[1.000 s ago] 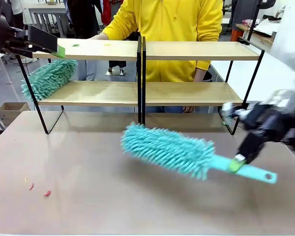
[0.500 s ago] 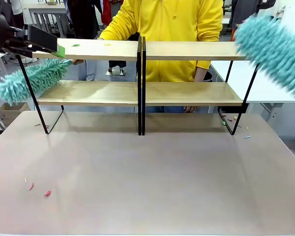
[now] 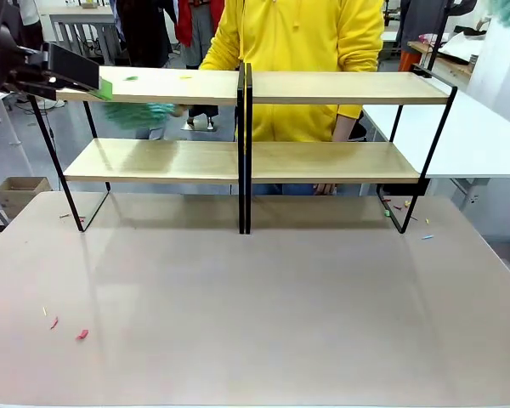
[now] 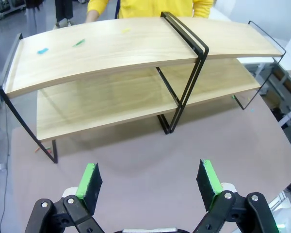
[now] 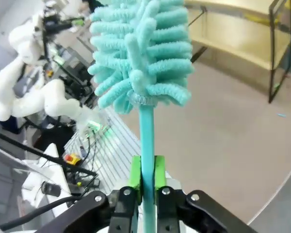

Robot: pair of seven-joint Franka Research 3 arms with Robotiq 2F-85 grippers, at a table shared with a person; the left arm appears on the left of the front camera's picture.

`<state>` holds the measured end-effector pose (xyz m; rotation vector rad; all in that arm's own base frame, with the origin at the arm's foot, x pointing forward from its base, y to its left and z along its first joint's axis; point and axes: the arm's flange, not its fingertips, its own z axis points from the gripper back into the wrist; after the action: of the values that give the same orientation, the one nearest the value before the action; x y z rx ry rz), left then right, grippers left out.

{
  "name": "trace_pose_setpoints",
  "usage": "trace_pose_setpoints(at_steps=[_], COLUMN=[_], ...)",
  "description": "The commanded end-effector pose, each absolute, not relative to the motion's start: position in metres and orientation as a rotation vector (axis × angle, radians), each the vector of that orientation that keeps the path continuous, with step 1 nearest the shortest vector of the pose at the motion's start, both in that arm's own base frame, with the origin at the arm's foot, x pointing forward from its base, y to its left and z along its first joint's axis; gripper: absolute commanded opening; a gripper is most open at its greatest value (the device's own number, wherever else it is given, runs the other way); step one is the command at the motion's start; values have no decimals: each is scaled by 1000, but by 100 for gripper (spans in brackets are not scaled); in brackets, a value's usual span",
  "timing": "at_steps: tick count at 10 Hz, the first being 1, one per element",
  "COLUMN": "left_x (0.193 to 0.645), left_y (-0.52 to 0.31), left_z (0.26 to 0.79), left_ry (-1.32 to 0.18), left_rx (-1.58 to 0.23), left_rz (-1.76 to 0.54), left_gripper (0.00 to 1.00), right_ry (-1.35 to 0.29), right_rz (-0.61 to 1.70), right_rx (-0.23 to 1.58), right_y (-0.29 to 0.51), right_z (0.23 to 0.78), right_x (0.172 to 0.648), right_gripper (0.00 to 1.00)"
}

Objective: Clean the shelves.
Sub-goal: Clean another randomly selected level of the Shelf with the Duster, then place the Duster on the table.

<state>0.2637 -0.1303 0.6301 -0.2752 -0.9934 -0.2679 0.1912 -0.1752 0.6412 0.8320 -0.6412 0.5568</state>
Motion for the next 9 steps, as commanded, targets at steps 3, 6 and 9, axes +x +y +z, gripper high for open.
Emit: trace_pose_setpoints(at_steps=[3,6,9], left_x=[263,263,263], left_y=[-129,-129,-129], left_z=[630,630,630], left_ry=[-997,-997,-997], left_rx=[-272,-272,-272], left_rz=[-266,-266,-266], left_gripper=[100,100,100], right_ry=[-606,-606,-606], right_rz=[606,606,606], right_rx=[895,895,895], right_y=[-170,-170,-170], right_z=[639,639,639], right_x=[183,183,183], right_gripper=[12,12,12])
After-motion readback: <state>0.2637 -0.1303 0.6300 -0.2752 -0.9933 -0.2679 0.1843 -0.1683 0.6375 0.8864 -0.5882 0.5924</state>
